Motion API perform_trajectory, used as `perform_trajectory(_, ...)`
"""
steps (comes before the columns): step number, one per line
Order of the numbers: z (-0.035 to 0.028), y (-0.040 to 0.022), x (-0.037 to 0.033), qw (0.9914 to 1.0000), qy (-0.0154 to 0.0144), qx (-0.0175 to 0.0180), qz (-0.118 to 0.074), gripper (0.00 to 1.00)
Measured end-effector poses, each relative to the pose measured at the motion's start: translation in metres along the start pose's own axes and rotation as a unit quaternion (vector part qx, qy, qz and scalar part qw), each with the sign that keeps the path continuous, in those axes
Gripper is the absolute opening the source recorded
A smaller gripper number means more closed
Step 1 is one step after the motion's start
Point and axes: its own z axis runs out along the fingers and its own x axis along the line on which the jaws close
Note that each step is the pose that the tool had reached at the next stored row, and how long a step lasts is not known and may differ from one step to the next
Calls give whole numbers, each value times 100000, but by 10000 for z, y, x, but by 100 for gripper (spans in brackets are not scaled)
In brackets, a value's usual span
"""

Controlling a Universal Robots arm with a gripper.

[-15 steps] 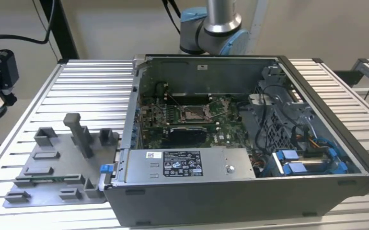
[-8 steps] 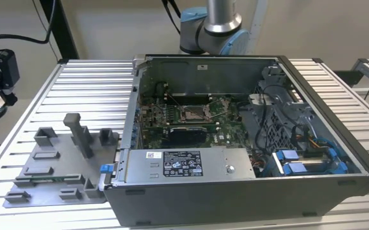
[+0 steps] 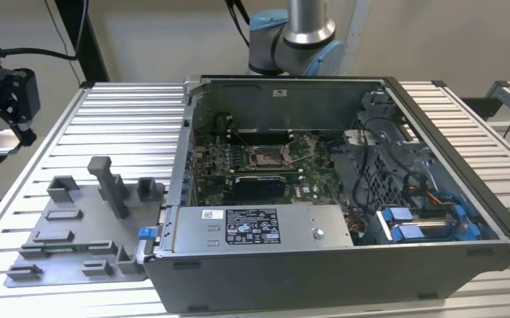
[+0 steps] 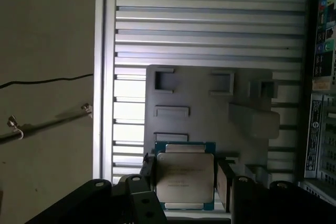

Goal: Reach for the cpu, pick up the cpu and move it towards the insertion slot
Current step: 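Pick up the cpu and move it towards the insertion slot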

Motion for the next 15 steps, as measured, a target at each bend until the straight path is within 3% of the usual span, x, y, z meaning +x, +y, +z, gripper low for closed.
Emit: perform_trajectory(15,-3,-4,-243,100000,51,-2,0,0)
